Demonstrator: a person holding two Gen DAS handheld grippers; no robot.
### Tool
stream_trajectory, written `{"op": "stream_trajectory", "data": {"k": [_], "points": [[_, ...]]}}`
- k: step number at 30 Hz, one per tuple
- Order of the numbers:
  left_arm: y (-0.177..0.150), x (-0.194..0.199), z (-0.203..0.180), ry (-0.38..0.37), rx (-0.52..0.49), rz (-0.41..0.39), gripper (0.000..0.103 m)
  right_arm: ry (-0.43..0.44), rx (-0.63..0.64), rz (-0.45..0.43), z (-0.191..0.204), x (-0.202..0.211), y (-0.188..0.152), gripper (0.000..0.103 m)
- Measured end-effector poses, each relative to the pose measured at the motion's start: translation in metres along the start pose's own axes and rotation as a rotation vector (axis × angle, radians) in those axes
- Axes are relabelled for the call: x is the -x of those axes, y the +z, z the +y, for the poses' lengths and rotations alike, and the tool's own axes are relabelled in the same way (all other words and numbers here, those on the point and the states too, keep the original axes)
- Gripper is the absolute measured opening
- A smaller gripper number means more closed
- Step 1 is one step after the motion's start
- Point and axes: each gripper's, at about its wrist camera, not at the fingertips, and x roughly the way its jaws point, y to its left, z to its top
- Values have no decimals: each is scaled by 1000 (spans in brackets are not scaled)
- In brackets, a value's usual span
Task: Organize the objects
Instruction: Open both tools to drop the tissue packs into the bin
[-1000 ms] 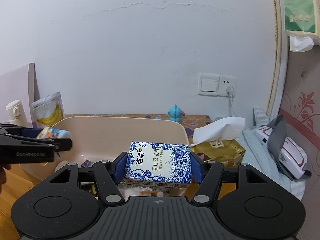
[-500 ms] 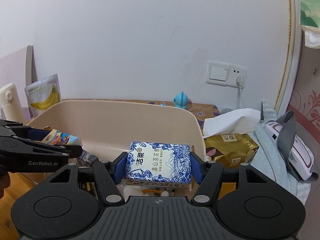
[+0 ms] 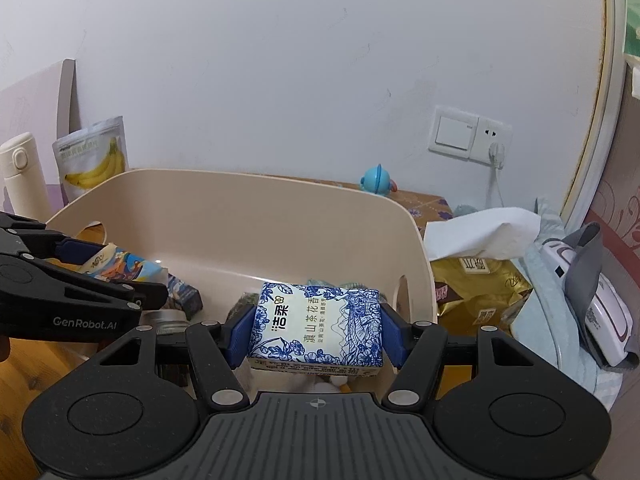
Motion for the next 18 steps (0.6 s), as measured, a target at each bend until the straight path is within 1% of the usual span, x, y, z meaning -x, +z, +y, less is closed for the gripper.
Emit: {"op": "stream_trajectory", "data": {"k": [4,7,8,9,12,14,15,16,18], "points": [[-2,-3,2,-3,26,28,66,7,12,5,0,0,0,62],[-5,-3,4,-2,30,28,67,16,11,6,-1,0,0,63],[-5,-2,3,2,29,26,68,16,11,6,-2,1,0,64],[-5,-2,3,7,29,23,71,17,10,4,-2,1,0,70],[-5,3,3,6,38,8,73,20,5,-1,-3,4,0,70],[-4,6,3,10,45,-4,74,17,2,-8,-4,6,0,72],[-3,9,1,16,44,-12,76,17,-2,-12,-4,8,1,73],[-3,12,0,34,43,-23,81,19,-7,-17,-5,10,1,75],[-3,20,-3,60,39,-58,84,23,-20,-27,-7,13,1,78]]}}
